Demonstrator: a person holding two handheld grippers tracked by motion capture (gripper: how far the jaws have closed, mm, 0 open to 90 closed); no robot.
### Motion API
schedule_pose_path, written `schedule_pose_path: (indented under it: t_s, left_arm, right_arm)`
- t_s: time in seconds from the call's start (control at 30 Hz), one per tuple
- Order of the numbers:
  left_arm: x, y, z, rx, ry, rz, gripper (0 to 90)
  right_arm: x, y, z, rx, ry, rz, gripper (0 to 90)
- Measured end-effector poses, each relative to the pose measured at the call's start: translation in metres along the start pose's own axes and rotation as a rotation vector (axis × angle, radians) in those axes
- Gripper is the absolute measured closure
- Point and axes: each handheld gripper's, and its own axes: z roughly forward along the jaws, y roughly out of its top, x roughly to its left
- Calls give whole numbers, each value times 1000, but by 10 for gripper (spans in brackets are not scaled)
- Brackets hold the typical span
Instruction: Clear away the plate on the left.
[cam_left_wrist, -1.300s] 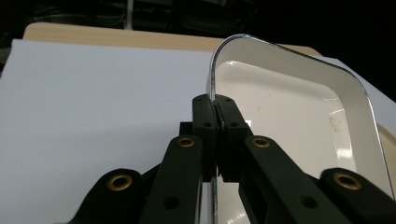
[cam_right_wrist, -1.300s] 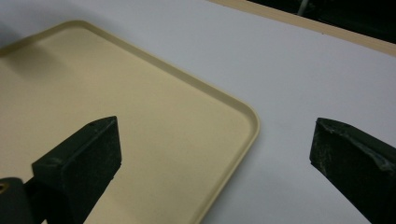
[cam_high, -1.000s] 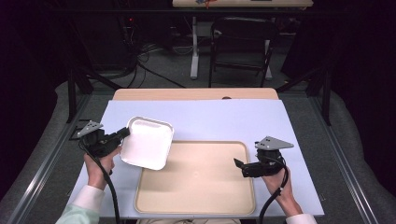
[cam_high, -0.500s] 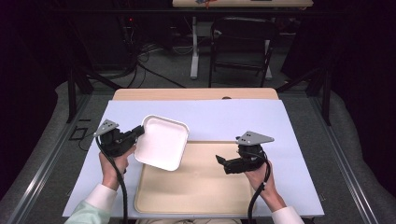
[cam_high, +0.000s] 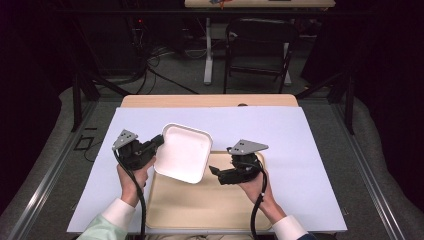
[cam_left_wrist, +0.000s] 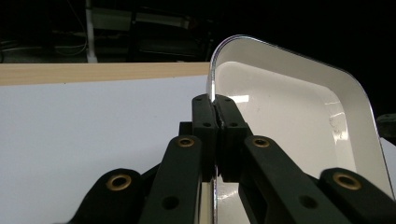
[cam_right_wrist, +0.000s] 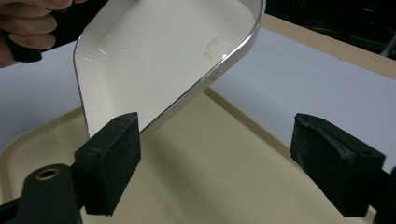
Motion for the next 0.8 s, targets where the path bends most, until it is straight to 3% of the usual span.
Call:
schedule_pose_path:
  t_s: [0.13, 0.2, 0.27, 0.33, 0.4, 0.63, 0.8]
  left_arm:
    - [-3, -3, 2, -3, -11, 1, 883]
    - [-6, -6, 4, 5, -29, 7, 883]
    - [-10, -9, 6, 12, -37, 15, 883]
    - [-11, -10, 7, 19, -45, 19, 883]
    - [-11, -11, 5, 23, -46, 26, 882]
    - [-8, -15, 3, 40, -78, 23, 878]
    - [-9, -16, 1, 72, -126, 23, 868]
  right_arm:
    - [6, 3, 10, 13, 3, 10, 207]
    - [11, 6, 17, 16, 2, 3, 286]
    - [11, 6, 22, 20, -1, 20, 435]
    - [11, 6, 23, 27, -19, 19, 447]
    - [8, 2, 24, 41, -1, 49, 542]
    - [5, 2, 23, 37, -4, 64, 629]
    - [0, 2, 16, 28, -8, 82, 696]
